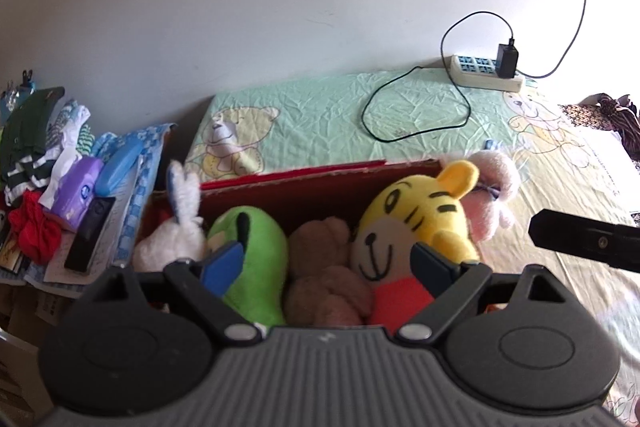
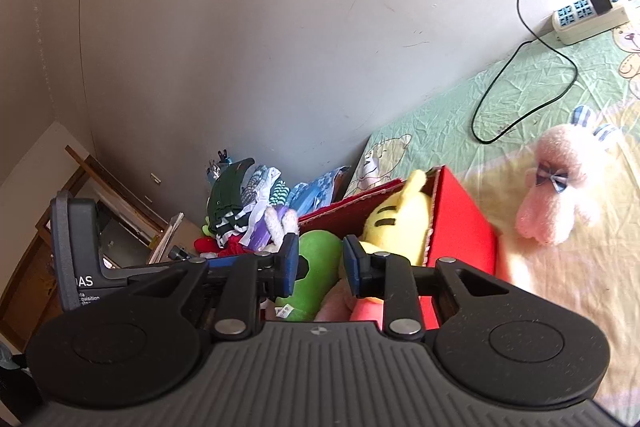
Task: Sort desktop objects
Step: 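Withdraw both grippers and move to the white bow-tie bunny on the bed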
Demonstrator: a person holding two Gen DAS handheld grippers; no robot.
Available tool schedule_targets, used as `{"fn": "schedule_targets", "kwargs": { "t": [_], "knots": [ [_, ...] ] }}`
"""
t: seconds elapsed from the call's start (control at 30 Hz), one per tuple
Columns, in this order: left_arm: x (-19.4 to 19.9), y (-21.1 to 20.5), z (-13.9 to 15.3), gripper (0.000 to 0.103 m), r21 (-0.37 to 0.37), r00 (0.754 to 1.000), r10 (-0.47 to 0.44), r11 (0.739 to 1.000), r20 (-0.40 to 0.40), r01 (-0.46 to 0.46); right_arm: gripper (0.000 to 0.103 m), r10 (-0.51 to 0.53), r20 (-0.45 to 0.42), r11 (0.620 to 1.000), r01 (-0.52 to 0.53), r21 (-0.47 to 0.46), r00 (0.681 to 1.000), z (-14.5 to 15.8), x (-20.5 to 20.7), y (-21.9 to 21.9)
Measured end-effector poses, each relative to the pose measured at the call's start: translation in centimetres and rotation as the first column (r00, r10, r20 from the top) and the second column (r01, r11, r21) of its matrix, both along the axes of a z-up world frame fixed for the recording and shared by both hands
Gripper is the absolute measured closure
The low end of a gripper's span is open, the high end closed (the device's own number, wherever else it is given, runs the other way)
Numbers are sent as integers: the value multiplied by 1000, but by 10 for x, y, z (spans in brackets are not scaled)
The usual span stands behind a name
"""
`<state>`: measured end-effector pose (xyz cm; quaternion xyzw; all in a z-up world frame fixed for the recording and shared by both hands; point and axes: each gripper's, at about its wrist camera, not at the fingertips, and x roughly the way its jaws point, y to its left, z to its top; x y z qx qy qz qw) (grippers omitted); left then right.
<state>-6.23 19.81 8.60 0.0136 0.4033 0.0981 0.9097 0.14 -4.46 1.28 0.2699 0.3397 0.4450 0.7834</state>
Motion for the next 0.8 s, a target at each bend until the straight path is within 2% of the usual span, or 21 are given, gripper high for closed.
{"fn": "schedule_targets", "kwargs": {
  "t": [0.23,0.43,0.6,0.8],
  "knots": [
    [19,-57,9,13,-101,989,-144,984,43,148,73,-129,-45,990,126,-56,991,-14,16,-64],
    [38,-118,0,12,-130,950,-300,942,88,310,72,-229,-131,970,215,-114,964,-39,43,-111],
    [66,-155,-30,12,-112,942,-332,936,36,334,67,-249,-201,966,227,-126,947,-58,77,-131],
    [90,-167,-64,12,-144,939,-344,930,-13,339,64,-217,-229,973,190,-134,949,-79,114,-128]
  ]
}}
